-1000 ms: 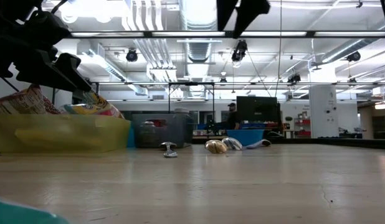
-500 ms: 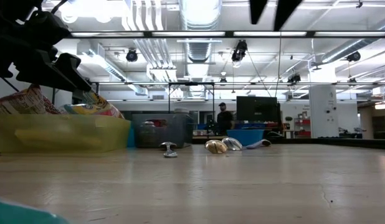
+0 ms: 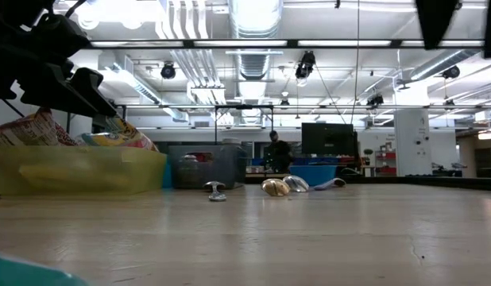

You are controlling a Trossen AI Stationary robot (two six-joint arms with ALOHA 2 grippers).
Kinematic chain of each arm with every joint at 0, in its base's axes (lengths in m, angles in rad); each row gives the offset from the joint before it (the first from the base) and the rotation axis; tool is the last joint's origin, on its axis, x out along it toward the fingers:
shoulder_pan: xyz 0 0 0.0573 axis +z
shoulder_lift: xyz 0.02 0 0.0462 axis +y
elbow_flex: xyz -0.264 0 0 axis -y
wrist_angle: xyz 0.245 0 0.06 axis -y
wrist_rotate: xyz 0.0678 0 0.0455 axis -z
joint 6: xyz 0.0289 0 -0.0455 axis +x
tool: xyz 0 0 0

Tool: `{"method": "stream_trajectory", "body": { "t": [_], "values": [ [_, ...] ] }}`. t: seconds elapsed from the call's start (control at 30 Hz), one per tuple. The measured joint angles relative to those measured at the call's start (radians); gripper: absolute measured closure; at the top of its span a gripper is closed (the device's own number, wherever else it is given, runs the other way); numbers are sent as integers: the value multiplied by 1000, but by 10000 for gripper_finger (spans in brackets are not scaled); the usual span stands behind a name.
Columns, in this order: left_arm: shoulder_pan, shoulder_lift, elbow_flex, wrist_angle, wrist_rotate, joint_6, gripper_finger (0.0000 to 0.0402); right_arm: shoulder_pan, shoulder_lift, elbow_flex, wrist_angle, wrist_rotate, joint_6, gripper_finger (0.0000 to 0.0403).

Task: Pick & Place Food Item
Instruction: Put the green seasoning bottle into the black bin

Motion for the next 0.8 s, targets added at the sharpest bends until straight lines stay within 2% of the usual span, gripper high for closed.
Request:
{"method": "stream_trajectory", "body": {
  "t": [0.13, 0.33, 0.8],
  "values": [
    [0, 0, 0, 0, 0, 0, 130, 32, 0, -69, 96, -32, 72, 106],
    [0, 0, 0, 0, 0, -1, 130, 54, 0, -150, 151, -89, 170, 106],
    [0, 0, 0, 0, 0, -3, 130, 62, 0, -303, 289, -162, 199, 106]
  ]
}}
